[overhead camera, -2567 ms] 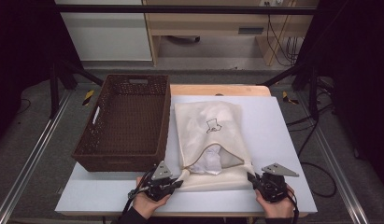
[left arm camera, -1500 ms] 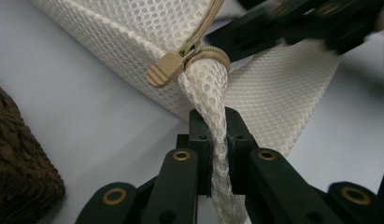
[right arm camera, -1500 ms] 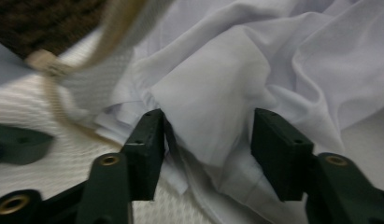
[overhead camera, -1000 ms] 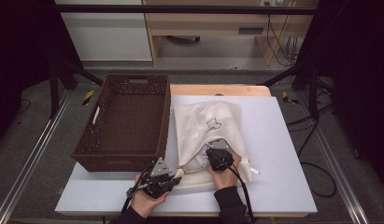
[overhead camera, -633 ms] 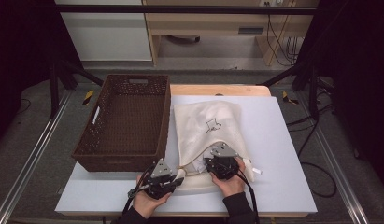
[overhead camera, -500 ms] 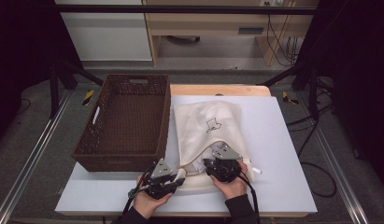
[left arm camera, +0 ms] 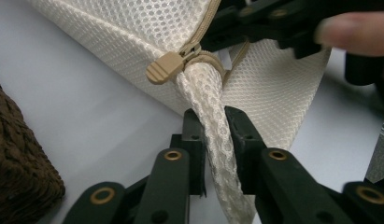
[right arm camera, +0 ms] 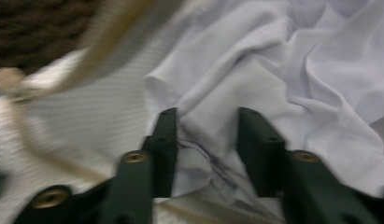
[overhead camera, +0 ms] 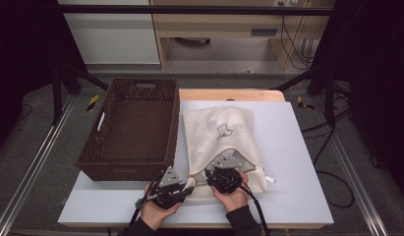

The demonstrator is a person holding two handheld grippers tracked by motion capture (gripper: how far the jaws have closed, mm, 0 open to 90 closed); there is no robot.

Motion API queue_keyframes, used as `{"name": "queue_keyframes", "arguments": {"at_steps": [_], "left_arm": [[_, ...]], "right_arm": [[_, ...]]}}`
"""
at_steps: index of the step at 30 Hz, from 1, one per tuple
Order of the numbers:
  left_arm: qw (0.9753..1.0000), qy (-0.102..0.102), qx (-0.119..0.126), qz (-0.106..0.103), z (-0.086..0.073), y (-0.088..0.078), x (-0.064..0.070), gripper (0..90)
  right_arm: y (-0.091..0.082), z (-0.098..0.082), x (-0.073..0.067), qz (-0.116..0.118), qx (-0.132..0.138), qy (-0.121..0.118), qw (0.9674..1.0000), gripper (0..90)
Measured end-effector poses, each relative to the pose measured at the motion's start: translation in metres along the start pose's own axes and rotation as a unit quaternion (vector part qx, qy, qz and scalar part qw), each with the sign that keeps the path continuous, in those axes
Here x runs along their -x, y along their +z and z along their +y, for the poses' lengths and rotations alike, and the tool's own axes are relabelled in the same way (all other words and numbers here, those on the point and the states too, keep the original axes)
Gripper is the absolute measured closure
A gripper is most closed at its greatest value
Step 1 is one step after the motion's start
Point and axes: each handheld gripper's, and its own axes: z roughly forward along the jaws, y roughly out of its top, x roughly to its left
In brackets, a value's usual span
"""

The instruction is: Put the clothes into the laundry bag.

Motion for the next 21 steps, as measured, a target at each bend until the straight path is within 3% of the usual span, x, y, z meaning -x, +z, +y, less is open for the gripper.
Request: {"name": "queue_keyframes", "arguments": {"at_steps": [4, 6, 9, 11, 13, 15, 16, 17, 21], "left_arm": [[1.0000, -0.003, -0.006, 0.003, 0.000, 0.000, 0.000, 83.7], [1.0000, -0.002, -0.007, 0.006, 0.000, -0.002, 0.000, 84.1], [1.0000, -0.004, -0.008, 0.004, 0.000, -0.004, -0.001, 84.2], [1.0000, -0.007, -0.004, -0.002, 0.000, -0.003, -0.002, 84.2], [1.0000, -0.004, -0.005, -0.002, 0.001, -0.002, -0.001, 84.1], [1.0000, 0.004, -0.007, 0.005, 0.000, -0.001, 0.002, 83.3], [1.0000, 0.002, -0.003, 0.000, 0.000, 0.000, 0.001, 82.3], [1.0000, 0.001, -0.002, -0.002, 0.000, -0.001, 0.000, 81.0], [0.9999, 0.000, 0.008, -0.010, 0.000, -0.002, 0.000, 76.2]], "right_arm": [[0.010, 0.003, 0.001, -0.034, -0.011, 0.002, 0.9994, 86.0], [0.012, 0.004, 0.004, -0.053, -0.009, 0.001, 0.9986, 86.8], [0.013, 0.005, 0.016, -0.102, -0.010, 0.011, 0.9947, 87.3], [0.011, 0.005, 0.028, -0.115, -0.007, 0.024, 0.9930, 87.4], [0.010, 0.003, 0.031, -0.121, -0.008, 0.031, 0.9921, 86.9], [0.009, 0.002, 0.031, -0.117, -0.001, 0.009, 0.9930, 82.7], [0.007, 0.000, 0.029, -0.110, 0.000, 0.010, 0.9939, 76.7], [0.003, -0.001, 0.028, -0.090, 0.009, 0.009, 0.9959, 71.4], [-0.015, -0.005, 0.031, -0.041, 0.029, 0.017, 0.9986, 57.8]]}}
